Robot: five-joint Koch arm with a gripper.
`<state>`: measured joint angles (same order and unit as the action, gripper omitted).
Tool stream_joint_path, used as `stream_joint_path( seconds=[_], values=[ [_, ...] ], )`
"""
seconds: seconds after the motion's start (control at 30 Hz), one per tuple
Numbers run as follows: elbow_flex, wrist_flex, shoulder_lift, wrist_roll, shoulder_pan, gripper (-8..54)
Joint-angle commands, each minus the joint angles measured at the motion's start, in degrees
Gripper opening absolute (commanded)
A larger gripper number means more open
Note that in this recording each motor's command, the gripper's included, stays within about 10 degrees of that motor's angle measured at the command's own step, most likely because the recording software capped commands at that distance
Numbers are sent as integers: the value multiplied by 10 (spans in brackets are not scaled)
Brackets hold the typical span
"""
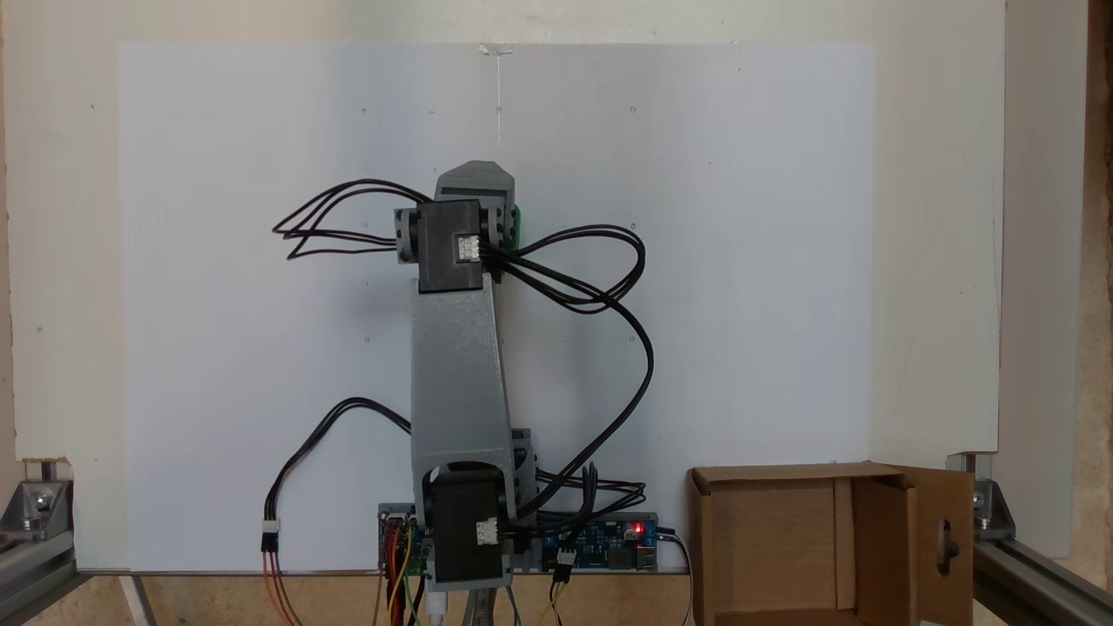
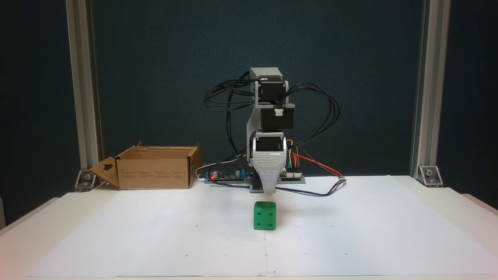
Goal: Grasp a green dice and put it in the bin.
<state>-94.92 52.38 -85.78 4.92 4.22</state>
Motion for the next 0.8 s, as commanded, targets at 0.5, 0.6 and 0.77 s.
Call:
stream_joint_path(
  seconds=[0.5,0.6,0.77],
  values=[
    [-19,-49,27,24,-10,432],
    [-33,-66,29,23,-19,432],
    [-57,-93,33,23,-27,432]
  ],
)
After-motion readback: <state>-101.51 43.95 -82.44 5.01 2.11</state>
